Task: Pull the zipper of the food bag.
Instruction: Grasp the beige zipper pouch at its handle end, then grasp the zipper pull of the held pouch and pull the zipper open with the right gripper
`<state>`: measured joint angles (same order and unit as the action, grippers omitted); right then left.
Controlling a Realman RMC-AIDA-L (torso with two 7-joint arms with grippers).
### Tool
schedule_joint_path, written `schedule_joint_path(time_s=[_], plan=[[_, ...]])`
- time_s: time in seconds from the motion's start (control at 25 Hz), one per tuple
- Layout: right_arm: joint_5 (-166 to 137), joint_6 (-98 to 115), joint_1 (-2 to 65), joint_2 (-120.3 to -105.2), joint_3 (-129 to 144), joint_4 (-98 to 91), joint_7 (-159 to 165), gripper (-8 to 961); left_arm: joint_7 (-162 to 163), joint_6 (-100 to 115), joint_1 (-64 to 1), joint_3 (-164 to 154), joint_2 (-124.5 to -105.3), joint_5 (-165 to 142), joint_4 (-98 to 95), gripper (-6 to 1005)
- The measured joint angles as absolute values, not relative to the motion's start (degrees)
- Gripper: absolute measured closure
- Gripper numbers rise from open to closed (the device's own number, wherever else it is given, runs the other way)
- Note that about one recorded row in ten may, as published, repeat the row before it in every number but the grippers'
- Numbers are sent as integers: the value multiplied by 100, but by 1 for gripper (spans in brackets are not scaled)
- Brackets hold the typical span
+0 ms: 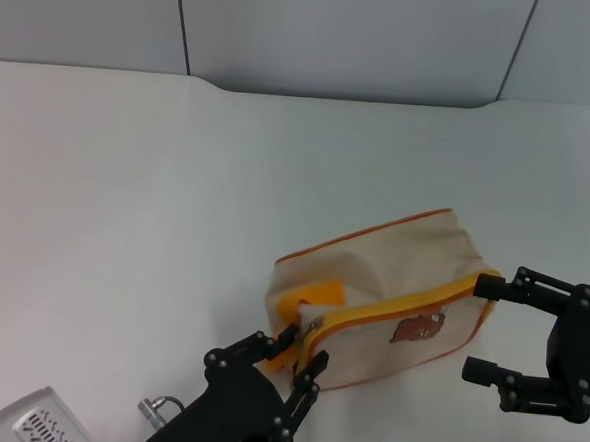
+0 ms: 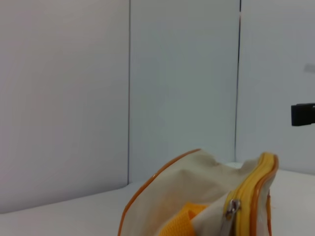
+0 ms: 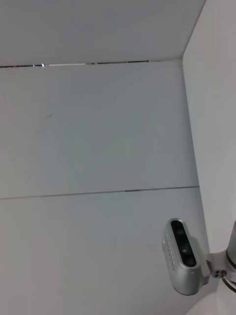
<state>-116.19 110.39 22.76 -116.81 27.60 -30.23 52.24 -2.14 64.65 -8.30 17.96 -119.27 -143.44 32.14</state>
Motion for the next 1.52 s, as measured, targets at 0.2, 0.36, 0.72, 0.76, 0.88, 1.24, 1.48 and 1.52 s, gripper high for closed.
schedule_joint_path(time_s=[0.2, 0.36, 0.72, 0.76, 0.88, 1.24, 1.48, 1.52], plan=[[-11619, 11030, 2276, -11701, 2697, -3023, 5223, 130, -173, 6470, -942, 1791, -11927, -14333, 3217, 568], [-11619, 11031, 2276, -11728, 2619, -3023, 5210, 129, -130, 6470, -1036, 1796, -11926, -14324, 3208, 832], [-11619, 11047, 2260, -11747, 2416, -3023, 5175, 130, 231, 6845, -1281, 1822, -11927, -14355, 2981, 918], [-11619, 11060, 2251, -11758, 2275, -3019, 5140, 130, 220, 6969, -1294, 1823, -11926, -14358, 2931, 918], [-11614, 11069, 2221, -11840, 1663, -2944, 4902, 130, 150, 7555, -1438, 1886, -11926, -14374, 2632, 920], [-10830, 10653, 2067, -11936, 262, -1527, 3517, 131, -490, 8860, -2228, 2107, -11883, -14416, 1595, 924], [-10805, 9949, 2231, -11961, 357, 68, 1298, 131, -1275, 9392, -2604, 2102, -11875, -14670, 1134, 927], [-10858, 9786, 2297, -11964, 419, 222, 980, 131, -1428, 9448, -2632, 2092, -11875, -14677, 1103, 928]])
